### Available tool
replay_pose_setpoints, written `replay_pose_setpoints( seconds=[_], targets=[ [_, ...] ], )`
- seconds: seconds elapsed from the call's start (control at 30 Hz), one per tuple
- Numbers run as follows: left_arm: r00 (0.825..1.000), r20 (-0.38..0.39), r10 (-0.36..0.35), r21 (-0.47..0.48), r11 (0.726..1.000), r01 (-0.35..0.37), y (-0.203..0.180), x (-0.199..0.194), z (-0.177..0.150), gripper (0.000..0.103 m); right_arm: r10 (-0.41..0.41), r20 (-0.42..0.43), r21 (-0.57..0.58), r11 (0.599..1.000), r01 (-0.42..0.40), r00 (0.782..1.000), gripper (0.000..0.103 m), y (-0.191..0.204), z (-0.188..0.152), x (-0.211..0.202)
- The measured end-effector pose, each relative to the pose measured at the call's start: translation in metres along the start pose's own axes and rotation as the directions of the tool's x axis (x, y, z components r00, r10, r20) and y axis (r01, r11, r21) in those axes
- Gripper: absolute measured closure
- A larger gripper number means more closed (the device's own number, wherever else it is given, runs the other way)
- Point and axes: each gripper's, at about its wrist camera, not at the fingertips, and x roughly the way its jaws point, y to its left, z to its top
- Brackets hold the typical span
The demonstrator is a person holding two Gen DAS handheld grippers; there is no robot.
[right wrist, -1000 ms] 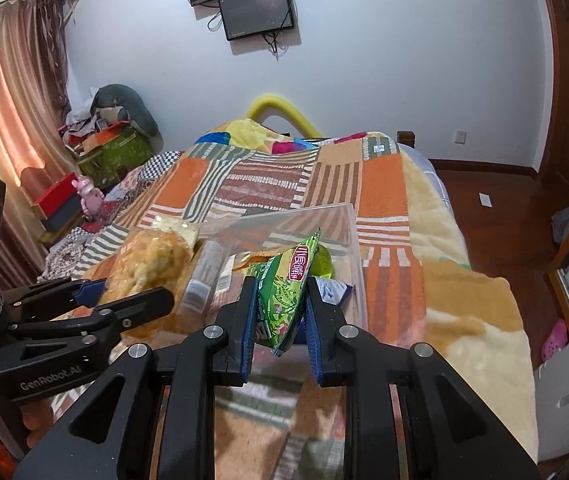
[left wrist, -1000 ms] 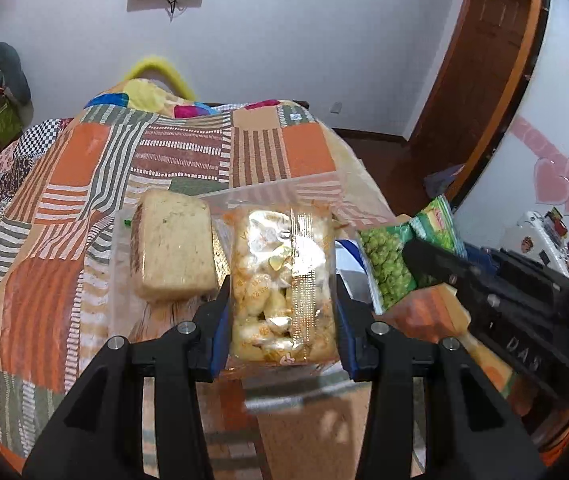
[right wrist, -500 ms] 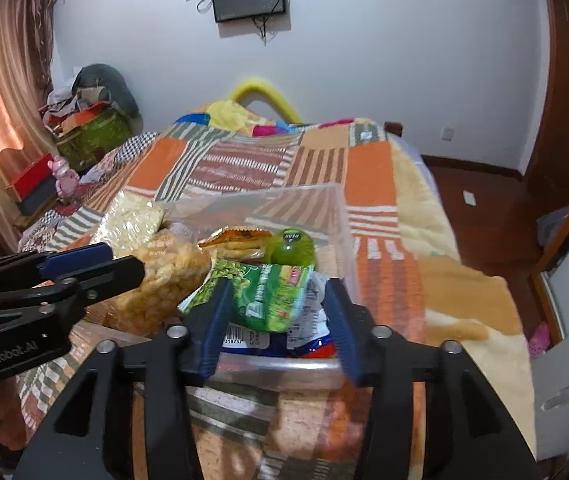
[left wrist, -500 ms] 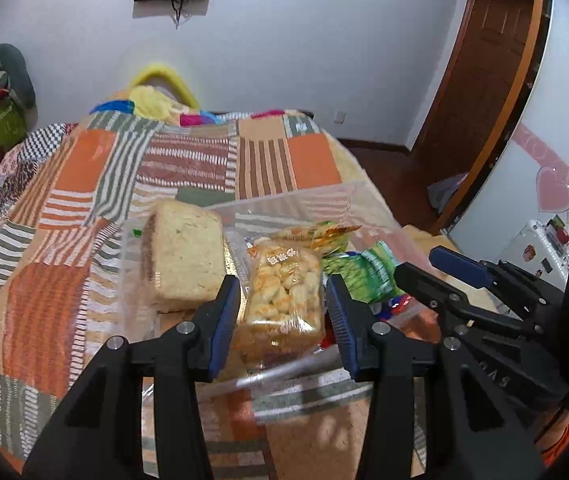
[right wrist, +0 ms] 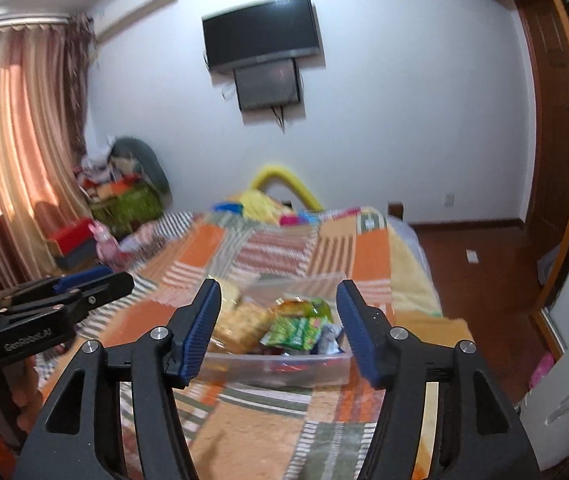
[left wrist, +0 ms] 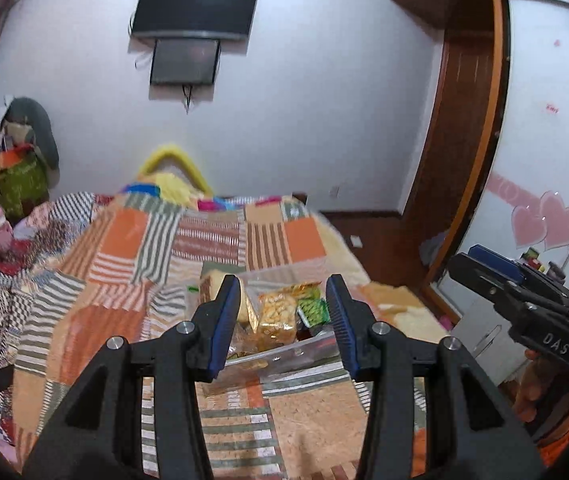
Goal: Organize snacks
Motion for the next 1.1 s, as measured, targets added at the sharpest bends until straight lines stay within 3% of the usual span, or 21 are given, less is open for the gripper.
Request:
replay_pose_setpoints(
  seconds=[0.2,0.43,0.6,0.67,1.1],
  targets=[
    [0.995,0.100,0.011,0.023,1.000,-0.014,-0.008,-0.056,0.002,0.045,0.021,0.074,-0.022,1.000,-0.020,0.997,0.040,0.019,0.006,-0.040],
    [0.985,0.169,0.027,0.033,0.999,-0.033,-0.012,-0.092,-0.006,0.029,-0.007,0.115,-0.034,0.999,0.011,0.993,0.018,0.030,0.002,-0.048],
    [0.977,0.206,0.050,0.048,0.997,-0.061,-0.017,-0.103,-0.012,0.008,-0.042,0.140,-0.040,0.998,0.048,0.989,0.001,0.035,0.001,-0.049],
    [0.976,0.210,0.051,0.051,0.997,-0.063,-0.017,-0.106,-0.014,0.002,-0.054,0.150,-0.049,0.997,0.062,0.987,0.000,0.039,0.000,-0.051],
    [0.975,0.215,0.062,0.060,0.995,-0.077,-0.016,-0.110,-0.020,0.001,-0.062,0.149,-0.085,0.993,0.076,0.987,0.000,0.049,-0.009,-0.058]
  ],
)
